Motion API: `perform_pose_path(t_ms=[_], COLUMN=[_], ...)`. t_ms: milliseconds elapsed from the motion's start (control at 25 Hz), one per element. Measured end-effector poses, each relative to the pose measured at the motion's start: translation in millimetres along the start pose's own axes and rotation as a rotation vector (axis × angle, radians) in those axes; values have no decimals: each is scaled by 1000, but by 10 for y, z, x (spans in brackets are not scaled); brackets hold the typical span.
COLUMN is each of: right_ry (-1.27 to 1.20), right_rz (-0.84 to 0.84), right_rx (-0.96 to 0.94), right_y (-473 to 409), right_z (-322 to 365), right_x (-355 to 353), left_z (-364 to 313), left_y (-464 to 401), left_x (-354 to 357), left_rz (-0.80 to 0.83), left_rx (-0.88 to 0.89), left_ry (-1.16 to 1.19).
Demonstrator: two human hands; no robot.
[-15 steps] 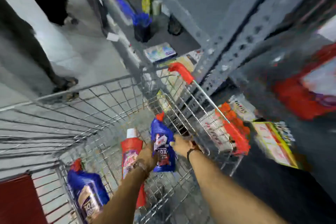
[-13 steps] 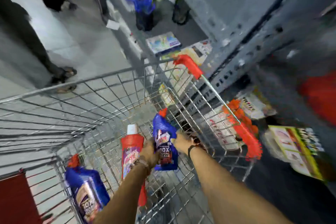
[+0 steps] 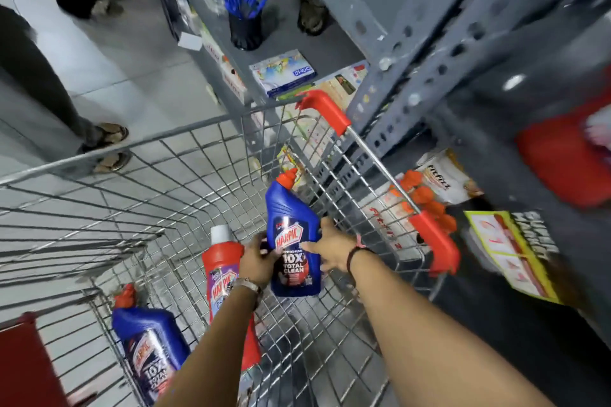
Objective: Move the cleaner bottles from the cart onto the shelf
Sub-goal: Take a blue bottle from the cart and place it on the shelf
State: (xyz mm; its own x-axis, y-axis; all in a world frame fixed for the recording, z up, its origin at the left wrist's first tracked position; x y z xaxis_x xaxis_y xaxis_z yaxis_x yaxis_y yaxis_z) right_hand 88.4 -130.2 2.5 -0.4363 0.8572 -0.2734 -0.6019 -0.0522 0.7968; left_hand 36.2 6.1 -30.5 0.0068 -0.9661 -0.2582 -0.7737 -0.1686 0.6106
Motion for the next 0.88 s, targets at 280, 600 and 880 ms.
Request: perform_pose_path(t_ms=[280, 600, 880], right_ry=[-171, -340, -560], right_rz=[-111, -494, -1016], right_rx=[-514, -772, -752], right_y=[1708, 3851, 4957], right_z=[399, -593, -2419], right_x=[-563, -1686, -2684], left_z=[-1160, -2123, -2360], left_y=[1183, 2947, 4166], left_x=[-301, 825, 2949], left_rz=[-41, 314, 675], left_rx=[403, 833, 1029], left_ry=[64, -20, -150])
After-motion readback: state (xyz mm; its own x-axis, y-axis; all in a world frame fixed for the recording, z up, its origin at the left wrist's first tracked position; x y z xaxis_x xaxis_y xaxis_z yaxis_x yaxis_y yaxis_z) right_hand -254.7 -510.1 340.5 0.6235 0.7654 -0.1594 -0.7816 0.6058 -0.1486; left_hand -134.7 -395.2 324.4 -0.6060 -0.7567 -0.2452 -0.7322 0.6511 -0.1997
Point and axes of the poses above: each hand's wrist, its own y-axis away from the middle knuckle, its own x-axis out of the palm, z = x × y, the point moved 2 cm from there along -y, towards the middle knuckle, and after that the axes turned 6 degrees about -y, right-handed, at the moved point
